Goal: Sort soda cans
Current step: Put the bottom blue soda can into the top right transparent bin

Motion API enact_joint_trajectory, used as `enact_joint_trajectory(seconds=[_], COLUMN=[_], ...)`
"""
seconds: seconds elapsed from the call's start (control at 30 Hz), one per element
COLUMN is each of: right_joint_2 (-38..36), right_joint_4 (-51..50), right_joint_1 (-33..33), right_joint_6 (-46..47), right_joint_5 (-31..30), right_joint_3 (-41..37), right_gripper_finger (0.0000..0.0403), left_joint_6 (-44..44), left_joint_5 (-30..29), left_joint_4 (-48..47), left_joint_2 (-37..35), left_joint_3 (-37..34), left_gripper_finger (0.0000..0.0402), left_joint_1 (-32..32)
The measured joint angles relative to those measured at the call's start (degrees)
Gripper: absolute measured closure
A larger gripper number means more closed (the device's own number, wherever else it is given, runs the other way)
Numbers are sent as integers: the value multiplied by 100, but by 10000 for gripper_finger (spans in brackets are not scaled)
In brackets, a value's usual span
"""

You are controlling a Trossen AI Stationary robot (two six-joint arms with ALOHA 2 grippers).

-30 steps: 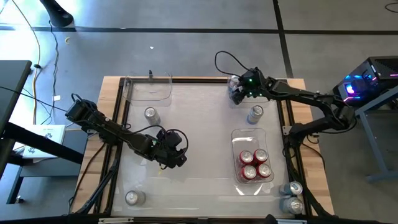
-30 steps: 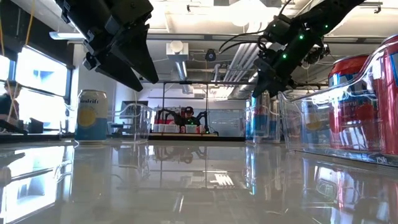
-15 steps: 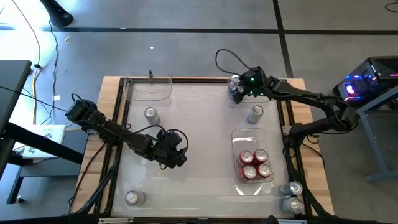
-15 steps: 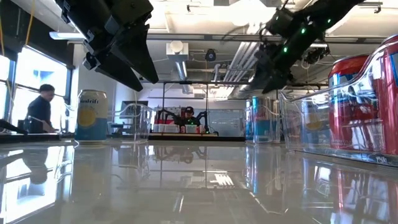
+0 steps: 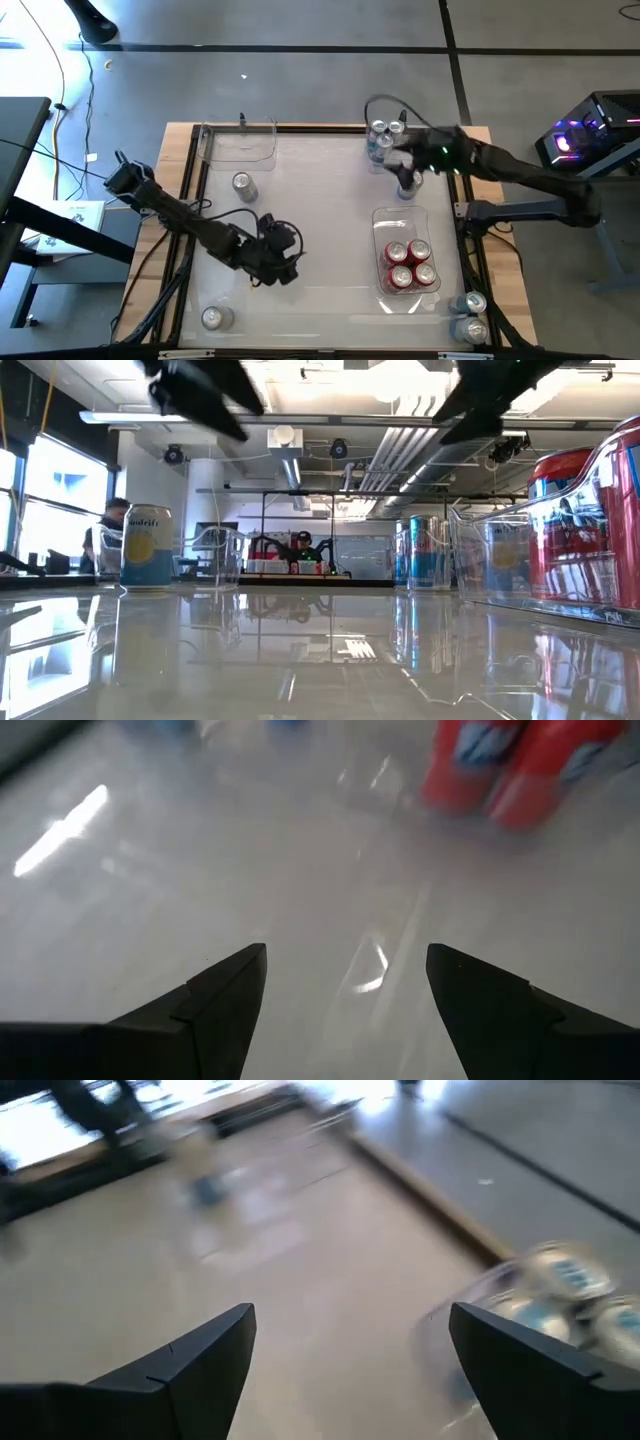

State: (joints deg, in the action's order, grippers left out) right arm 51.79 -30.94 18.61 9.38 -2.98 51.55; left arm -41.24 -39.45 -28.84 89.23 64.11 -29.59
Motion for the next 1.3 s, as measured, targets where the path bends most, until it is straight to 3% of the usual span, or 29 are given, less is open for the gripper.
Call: enact_joint_trajectory(seconds=[0.17, 0.3, 0.47, 0.63, 0.77, 0.9, 1.03, 1.17, 1.3], right_joint_2=[-636, -800, -508, 111, 663, 1278, 1825, 2259, 2527], right_joint_4=[-689, -966, -1001, -1004, -1092, -2061, -3330, -4375, -4581], right_joint_1=[-1617, -3194, -4955, -6228, -6866, -7292, -7533, -7689, -7848], right_joint_6=[600, 1395, 2772, 4559, 6076, 7188, 7469, 7516, 7589], right_joint_5=[4, -38, -333, -229, 290, 933, 1157, 920, 1035], right_joint_3=[-9, -9, -9, -9, -7, 308, 894, 1432, 1510], right_gripper_finger=[73, 73, 73, 73, 73, 73, 73, 73, 73], left_joint_6=[787, 858, 853, 875, 892, 894, 966, 1002, 1002], left_joint_5=[-516, -1000, -1333, -1379, -1383, -1390, -1392, -1361, -1351], left_joint_4=[709, 763, 752, 750, 750, 748, 748, 748, 722], left_joint_2=[0, 0, 0, 0, 0, 0, 0, 0, 0], left_joint_3=[27, 27, 27, 27, 27, 27, 27, 27, 27], left_gripper_finger=[133, 133, 133, 133, 133, 133, 133, 133, 133], left_joint_1=[-115, -113, -105, -47, 52, 190, 289, 340, 340])
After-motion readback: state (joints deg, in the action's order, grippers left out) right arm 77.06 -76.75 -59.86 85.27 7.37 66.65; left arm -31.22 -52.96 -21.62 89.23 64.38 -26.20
